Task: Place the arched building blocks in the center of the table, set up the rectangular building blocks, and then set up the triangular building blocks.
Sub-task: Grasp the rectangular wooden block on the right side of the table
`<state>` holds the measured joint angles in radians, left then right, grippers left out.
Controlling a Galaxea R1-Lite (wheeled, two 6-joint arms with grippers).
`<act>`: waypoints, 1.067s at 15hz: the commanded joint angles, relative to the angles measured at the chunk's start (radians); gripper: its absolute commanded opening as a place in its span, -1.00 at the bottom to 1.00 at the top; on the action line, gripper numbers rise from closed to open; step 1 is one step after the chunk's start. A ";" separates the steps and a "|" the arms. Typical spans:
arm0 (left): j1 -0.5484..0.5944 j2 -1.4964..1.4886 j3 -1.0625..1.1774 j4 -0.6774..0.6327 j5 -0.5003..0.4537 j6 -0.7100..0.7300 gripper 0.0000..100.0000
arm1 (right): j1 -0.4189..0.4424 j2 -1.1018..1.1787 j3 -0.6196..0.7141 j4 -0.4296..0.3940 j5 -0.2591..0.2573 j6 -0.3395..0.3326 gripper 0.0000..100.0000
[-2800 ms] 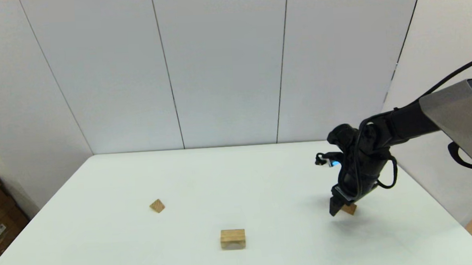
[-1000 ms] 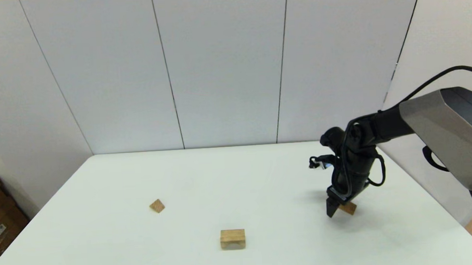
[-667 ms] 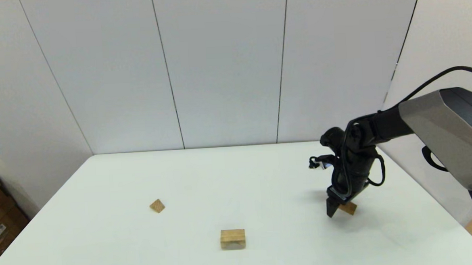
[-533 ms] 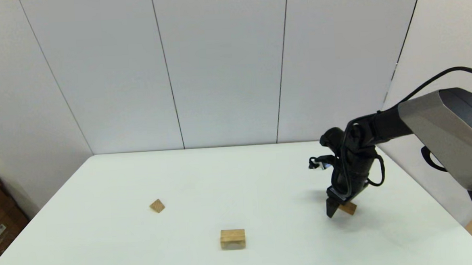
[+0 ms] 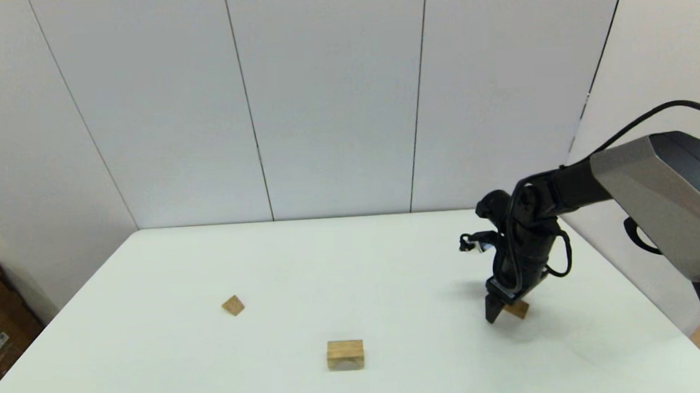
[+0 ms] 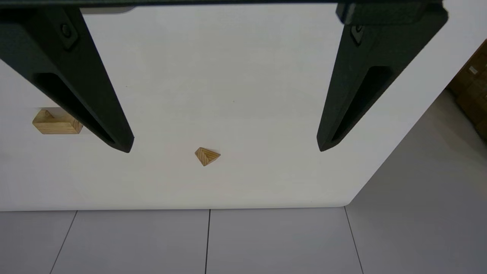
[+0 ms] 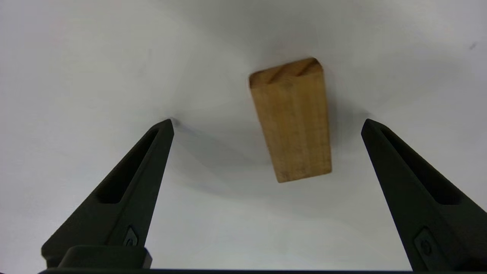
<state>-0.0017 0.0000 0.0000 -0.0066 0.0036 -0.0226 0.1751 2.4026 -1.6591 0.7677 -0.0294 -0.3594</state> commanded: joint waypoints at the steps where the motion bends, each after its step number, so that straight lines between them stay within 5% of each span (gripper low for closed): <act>1: -0.001 0.000 0.000 0.000 0.001 0.000 1.00 | 0.000 -0.003 -0.001 0.004 0.000 -0.003 1.00; 4: 0.000 0.000 0.000 -0.001 0.001 0.000 1.00 | 0.000 -0.002 0.001 0.005 0.002 -0.006 1.00; 5: 0.000 0.000 0.000 -0.001 -0.001 0.000 1.00 | 0.000 -0.002 -0.001 0.005 0.002 -0.006 -1.00; 16: 0.000 0.000 0.000 -0.001 -0.001 0.000 1.00 | 0.006 -0.019 -0.008 0.005 0.002 0.003 -1.00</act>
<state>-0.0017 0.0000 0.0000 -0.0070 0.0036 -0.0230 0.1770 2.3991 -1.6672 0.7672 -0.0260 -0.3555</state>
